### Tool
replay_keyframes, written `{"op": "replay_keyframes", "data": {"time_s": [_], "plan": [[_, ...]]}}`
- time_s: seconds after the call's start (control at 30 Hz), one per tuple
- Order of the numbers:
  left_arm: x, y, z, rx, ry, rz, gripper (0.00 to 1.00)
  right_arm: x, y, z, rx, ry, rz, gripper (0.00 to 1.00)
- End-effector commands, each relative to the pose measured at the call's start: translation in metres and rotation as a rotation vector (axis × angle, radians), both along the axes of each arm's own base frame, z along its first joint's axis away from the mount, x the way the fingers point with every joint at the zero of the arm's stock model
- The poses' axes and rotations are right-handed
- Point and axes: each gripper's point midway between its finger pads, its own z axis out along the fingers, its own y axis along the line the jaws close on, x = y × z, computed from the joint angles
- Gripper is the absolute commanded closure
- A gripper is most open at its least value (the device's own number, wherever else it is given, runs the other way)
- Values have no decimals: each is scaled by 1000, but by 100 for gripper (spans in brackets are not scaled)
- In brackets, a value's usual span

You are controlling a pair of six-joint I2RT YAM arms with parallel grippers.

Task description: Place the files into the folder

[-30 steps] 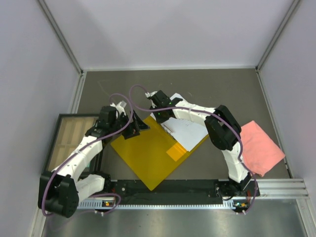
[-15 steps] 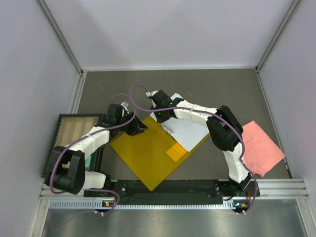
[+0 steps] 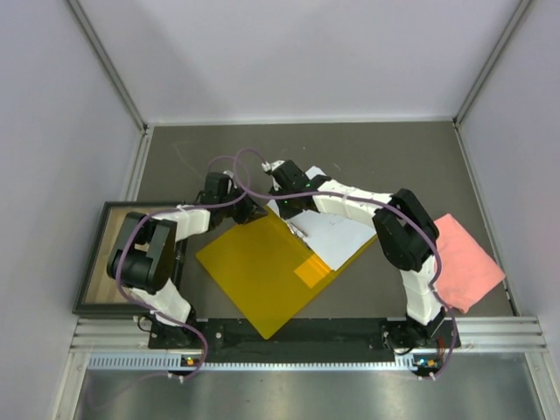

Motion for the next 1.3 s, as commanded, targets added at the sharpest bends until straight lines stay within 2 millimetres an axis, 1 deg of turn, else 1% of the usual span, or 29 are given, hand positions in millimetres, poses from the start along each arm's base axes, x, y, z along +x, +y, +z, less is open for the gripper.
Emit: {"op": "replay_keyframes", "data": {"time_s": [0.0, 0.03, 0.1, 0.13, 0.17, 0.2, 0.37, 0.5, 0.53, 0.6, 0.73, 0.77, 0.8, 0.83, 0.9, 0.93, 1.0, 1.07, 1.1, 1.17, 1.2, 1.27], "plan": [[25, -5, 18, -26, -98, 31, 90, -3, 13, 48, 124, -61, 2, 100], [26, -5, 17, -28, -98, 32, 90, -4, 12, 49, 128, -59, 1, 100], [26, -5, 9, -25, -85, 35, 90, -8, 10, 52, 138, -57, -2, 100], [27, -5, 10, -34, -89, 41, 90, -9, 9, 52, 138, -57, -2, 100], [27, -6, 8, -40, -85, 42, 90, -11, 7, 48, 135, -52, -5, 100], [24, -6, 1, -42, -68, 43, 90, -11, 6, 52, 144, -58, -7, 100], [24, -7, -11, -52, -53, 51, 90, -17, 0, 48, 134, -48, -7, 100], [20, -4, -27, -34, -19, 69, 91, -22, -3, 52, 141, -53, -4, 100], [21, -2, -29, -28, -20, 76, 91, -22, -5, 54, 143, -56, -5, 100], [19, -1, -35, -26, -2, 87, 95, -24, -7, 55, 143, -59, -4, 100], [17, 2, -45, -8, 20, 112, 97, -29, -13, 58, 146, -61, -5, 100], [15, 4, -48, 1, 27, 119, 98, -30, -13, 62, 152, -67, -5, 100], [14, 4, -50, 4, 33, 122, 100, -31, -14, 62, 153, -67, -5, 100], [14, 5, -52, 9, 35, 126, 100, -32, -16, 61, 150, -65, -5, 100], [10, 5, -56, 19, 45, 125, 100, -38, -15, 66, 168, -56, 11, 100], [9, 6, -59, 24, 52, 129, 100, -40, -18, 64, 163, -53, 10, 100], [7, 9, -62, 36, 58, 139, 100, -42, -20, 69, 172, -59, 8, 100], [6, 9, -64, 40, 62, 142, 100, -47, -23, 68, 173, -49, 8, 100], [5, 11, -66, 44, 67, 152, 100, -48, -24, 72, 183, -54, 10, 100], [4, 12, -67, 45, 68, 156, 100, -52, -27, 70, 183, -45, 9, 100], [3, 12, -67, 43, 70, 155, 100, -54, -28, 73, 187, -47, 8, 100], [2, 12, -69, 47, 74, 153, 100, -58, -33, 71, 181, -38, 4, 100]]}}
